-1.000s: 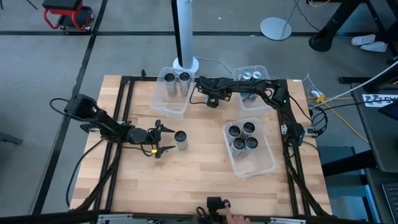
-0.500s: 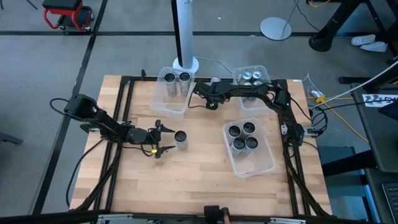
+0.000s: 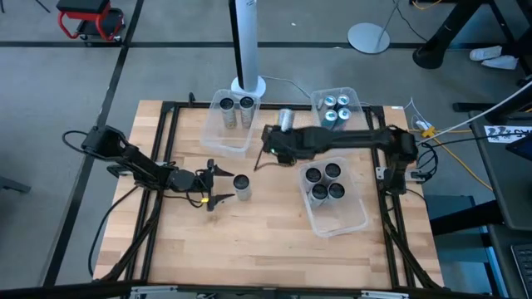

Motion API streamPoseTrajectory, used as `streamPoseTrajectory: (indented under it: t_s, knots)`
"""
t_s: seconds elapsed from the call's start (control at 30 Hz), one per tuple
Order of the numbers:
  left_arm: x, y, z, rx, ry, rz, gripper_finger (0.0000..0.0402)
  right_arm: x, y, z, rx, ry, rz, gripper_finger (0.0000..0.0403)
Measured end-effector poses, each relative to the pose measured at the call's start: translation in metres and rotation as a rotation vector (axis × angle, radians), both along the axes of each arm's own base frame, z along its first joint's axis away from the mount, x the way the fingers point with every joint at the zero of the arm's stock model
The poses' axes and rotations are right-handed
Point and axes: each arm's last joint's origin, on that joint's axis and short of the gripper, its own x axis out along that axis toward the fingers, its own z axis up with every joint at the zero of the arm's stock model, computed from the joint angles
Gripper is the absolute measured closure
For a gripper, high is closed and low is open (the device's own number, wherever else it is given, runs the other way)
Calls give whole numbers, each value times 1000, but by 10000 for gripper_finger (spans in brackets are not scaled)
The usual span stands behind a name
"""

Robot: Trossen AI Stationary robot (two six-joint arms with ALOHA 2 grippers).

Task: Sort soda cans
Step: Put the white yellow soda can into the top left transparent bin

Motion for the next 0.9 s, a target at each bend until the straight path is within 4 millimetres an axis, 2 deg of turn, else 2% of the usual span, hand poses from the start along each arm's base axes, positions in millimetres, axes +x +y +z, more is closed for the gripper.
streamPoseTrajectory:
  t_s: [0.17, 0.37, 0.6, 0.73, 0.9]
  knots:
    - [-3, 1, 12, -56, -57, 8, 57, -6, 48, 15, -7, -73, 64, 165]
    - [-9, 2, 27, -131, -124, 18, 57, -13, 107, 17, -17, -107, 167, 165]
    - [-18, 4, 52, -247, -279, 5, 57, -23, 160, 18, -12, -213, 217, 165]
    - [-20, 3, 68, -336, -366, -58, 57, -17, 189, 7, 74, -267, 292, 165]
    - [-14, 0, 78, -423, -359, -110, 57, 0, 220, -13, 32, -310, 416, 165]
